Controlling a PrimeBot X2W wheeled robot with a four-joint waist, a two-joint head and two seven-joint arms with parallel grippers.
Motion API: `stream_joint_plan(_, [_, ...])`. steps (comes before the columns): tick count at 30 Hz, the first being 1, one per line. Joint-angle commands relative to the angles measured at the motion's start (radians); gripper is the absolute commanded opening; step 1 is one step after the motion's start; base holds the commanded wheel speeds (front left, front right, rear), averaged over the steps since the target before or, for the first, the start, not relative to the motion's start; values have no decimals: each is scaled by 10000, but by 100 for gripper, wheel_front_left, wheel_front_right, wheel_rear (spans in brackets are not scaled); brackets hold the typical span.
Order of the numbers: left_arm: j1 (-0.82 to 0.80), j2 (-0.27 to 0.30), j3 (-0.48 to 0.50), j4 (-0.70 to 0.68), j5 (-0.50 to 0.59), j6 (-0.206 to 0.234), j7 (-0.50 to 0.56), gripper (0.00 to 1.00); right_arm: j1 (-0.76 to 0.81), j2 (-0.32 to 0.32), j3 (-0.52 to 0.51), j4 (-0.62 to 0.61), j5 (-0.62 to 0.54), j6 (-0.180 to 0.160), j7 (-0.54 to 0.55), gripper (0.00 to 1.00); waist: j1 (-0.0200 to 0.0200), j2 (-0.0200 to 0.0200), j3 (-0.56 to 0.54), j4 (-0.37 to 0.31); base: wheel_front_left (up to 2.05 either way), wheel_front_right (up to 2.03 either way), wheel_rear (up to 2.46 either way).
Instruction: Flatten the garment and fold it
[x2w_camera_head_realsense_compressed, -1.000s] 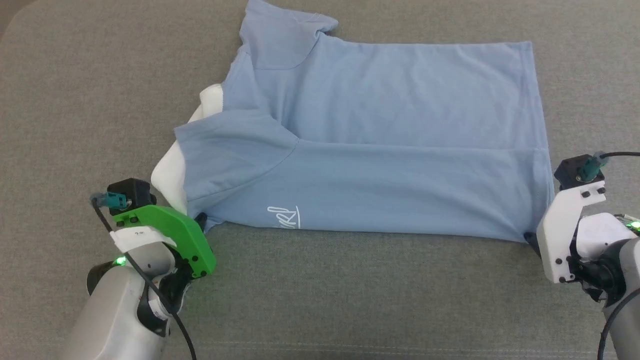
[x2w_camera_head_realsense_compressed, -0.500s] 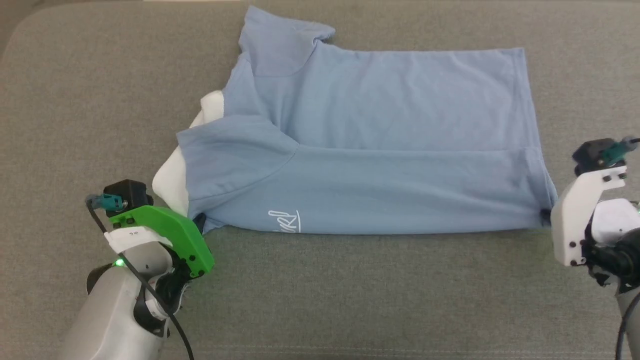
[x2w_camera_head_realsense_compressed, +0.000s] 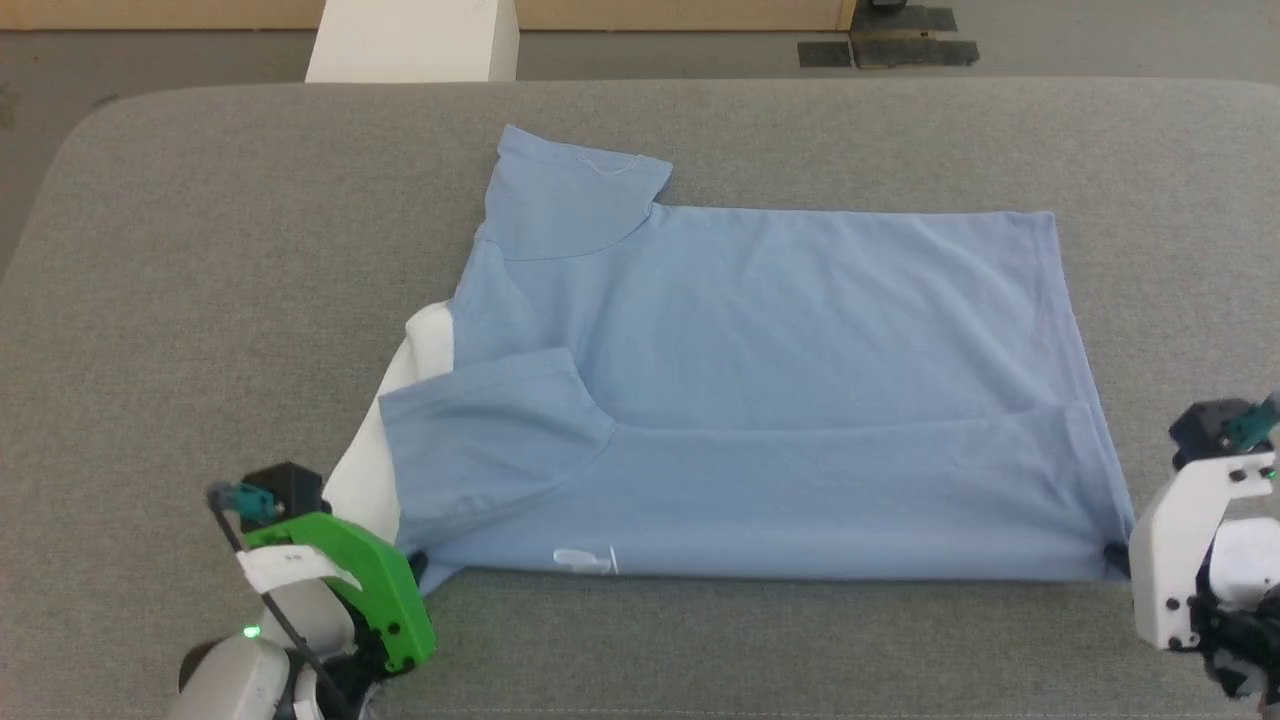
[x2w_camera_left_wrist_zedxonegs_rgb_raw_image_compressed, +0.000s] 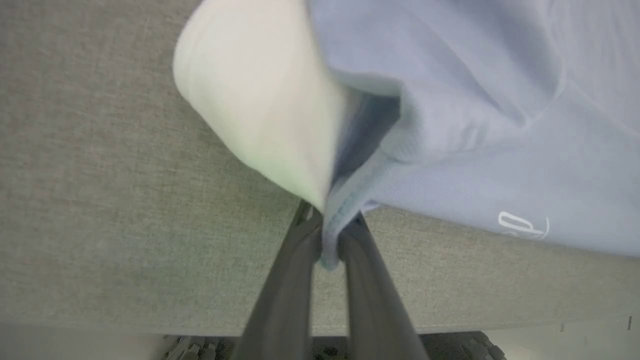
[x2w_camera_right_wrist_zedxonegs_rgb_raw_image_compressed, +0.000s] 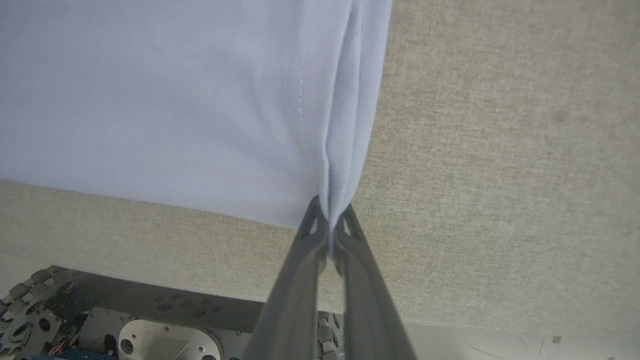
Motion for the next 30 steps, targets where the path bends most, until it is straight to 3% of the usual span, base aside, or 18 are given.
stream_joint_plan(1, [128, 27, -28, 184, -22, 84, 87, 0, 136, 62, -53, 122, -99, -19, -69, 0, 0, 0, 127, 11, 0, 0, 0])
stream_joint_plan(5, [-32, -237, -130, 705, -140, -51, 19, 0, 242, 357, -116, 742, -279, -19, -268, 0, 0, 0, 231, 25, 0, 0, 0])
stream_joint_plan(6, [-95, -284, -138, 833, -172, -112, -13, 20, 222, 427, -145, 949, -323, -19, -369, 0, 0, 0, 236, 23, 0, 0, 0])
stream_joint_plan(7, [-158, -279, -172, 973, -166, -176, -11, 76, 204, 460, -116, 1113, -391, -19, -453, 0, 0, 0, 229, 19, 0, 0, 0])
stream_joint_plan(8, [-205, -271, -177, 1067, -167, -217, -23, 100, 174, 517, -128, 1216, -383, -19, -553, 0, 0, 0, 215, 13, 0, 0, 0])
stream_joint_plan(9, [-252, -255, -159, 1157, -191, -253, -21, 100, 131, 577, -143, 1344, -362, -19, -676, 100, 0, 0, 185, 1, 0, 0, 0])
stream_joint_plan(14, [-255, 135, -50, 980, -363, -257, 492, 100, -116, 478, -61, 1404, -258, -19, -1040, 100, 0, 0, -76, -72, 0, 0, 0])
stream_joint_plan(22, [-242, 1041, 525, -1050, -561, 102, 1239, 100, -307, 133, -871, 71, 461, -19, -1475, 100, 0, 0, -530, -40, 0, 0, 0])
stream_joint_plan(26, [-612, 1057, 1055, -1853, -292, 50, 231, 100, -558, 118, -1440, -690, 579, -19, -2124, 100, 0, 0, -557, -60, 0, 0, 0])
stream_joint_plan(30, [-1137, 606, 1340, -1805, 176, -638, -1900, 100, -948, 142, -1840, -1148, 330, -19, -3592, 100, 0, 0, -386, -89, 0, 0, 0])
